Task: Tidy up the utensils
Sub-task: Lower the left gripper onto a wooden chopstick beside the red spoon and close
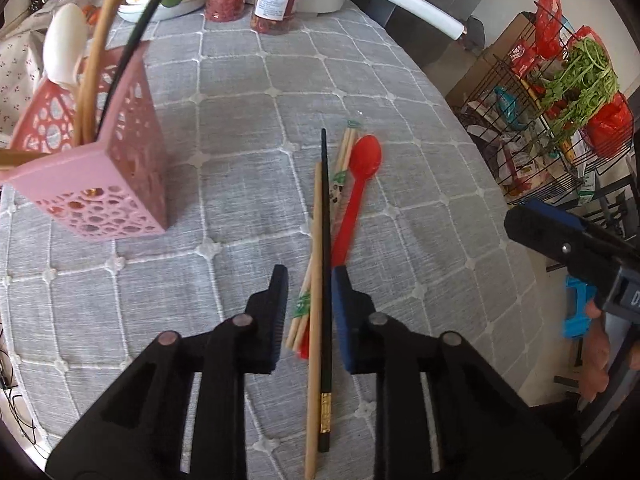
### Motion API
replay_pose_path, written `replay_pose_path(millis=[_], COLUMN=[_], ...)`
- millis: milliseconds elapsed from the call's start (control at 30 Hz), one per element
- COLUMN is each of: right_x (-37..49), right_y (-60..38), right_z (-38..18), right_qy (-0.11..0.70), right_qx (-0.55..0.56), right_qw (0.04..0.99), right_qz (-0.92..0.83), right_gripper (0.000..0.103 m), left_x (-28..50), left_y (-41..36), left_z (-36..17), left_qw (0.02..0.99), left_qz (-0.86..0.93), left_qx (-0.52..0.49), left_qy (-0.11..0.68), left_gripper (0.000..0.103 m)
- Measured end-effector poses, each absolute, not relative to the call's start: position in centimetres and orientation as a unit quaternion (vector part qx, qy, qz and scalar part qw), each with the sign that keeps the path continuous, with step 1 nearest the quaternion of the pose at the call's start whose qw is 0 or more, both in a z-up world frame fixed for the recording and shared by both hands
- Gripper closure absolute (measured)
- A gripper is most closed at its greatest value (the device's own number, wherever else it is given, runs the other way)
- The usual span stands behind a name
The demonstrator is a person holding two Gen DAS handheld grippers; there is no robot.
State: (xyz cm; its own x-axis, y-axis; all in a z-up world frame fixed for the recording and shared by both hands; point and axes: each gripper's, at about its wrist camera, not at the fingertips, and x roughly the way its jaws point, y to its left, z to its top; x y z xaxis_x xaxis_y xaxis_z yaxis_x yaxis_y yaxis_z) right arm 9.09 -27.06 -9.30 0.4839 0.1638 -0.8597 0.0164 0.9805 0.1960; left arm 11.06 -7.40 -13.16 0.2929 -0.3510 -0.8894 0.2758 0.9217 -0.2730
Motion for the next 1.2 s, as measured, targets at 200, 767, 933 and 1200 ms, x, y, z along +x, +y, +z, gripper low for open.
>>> replay_pose_path(millis=[200,767,933,1200], right_x=[9.0,9.3,9.3,9.7], right_y=[-28.2,-29.4,-29.4,-29.3], right_z=[-9.1,-9.5,-9.7,-10.3], right_qy=[0.506,0.513,0.516,0.526], right_qx=[0.104,0.131,0.126,0.137], right_qw=[0.855,0.848,0.847,0.839], right_qz=[0.036,0.020,0.019,0.013], right_gripper=[0.019,0.019,0.019,0.019], left_x=[12.1,13.1,12.9,11.4], left_y=[-8.4,-9.1,-8.6,-6.5], left_z=[-14.4,-15.3,-14.7,-11.5], left_qw=[0.794,0.789,0.795,0.821], left_qz=[-0.183,-0.160,-0.152,-0.162], left_qx=[-0.028,-0.022,-0.025,-0.031], left_qy=[0.578,0.593,0.586,0.547], left_gripper=[0.092,0.096,0.096,0.096])
